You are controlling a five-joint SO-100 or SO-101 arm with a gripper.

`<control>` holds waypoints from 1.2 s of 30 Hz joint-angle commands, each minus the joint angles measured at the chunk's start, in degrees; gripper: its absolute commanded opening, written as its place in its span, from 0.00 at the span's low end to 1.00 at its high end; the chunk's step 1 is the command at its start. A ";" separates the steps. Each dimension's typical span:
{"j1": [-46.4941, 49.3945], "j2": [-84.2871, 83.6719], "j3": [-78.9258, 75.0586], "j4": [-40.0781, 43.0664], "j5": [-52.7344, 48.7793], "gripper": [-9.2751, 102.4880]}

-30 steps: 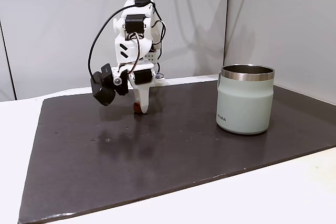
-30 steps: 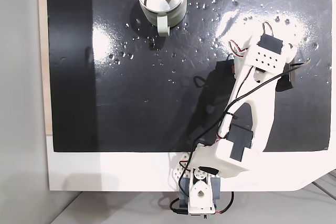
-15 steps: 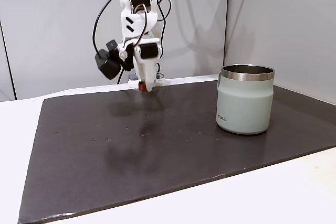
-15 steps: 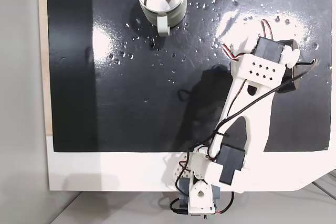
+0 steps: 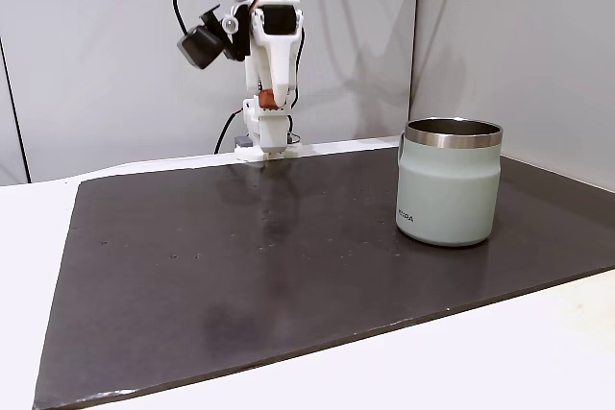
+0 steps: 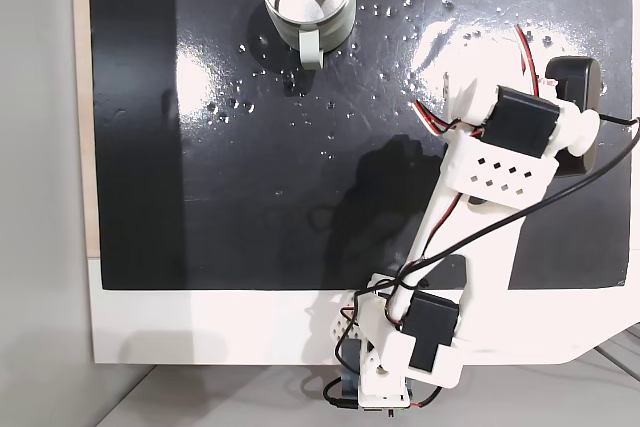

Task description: Grasp a cube and put it in the cup.

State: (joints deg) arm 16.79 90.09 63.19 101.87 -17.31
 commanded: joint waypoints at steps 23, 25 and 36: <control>-15.56 -13.80 -32.78 1.14 17.67 0.13; -16.96 -15.73 -35.68 1.14 19.34 0.13; -21.09 -28.74 -52.21 -1.32 22.32 0.13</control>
State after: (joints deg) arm -4.04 61.96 17.40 102.48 4.39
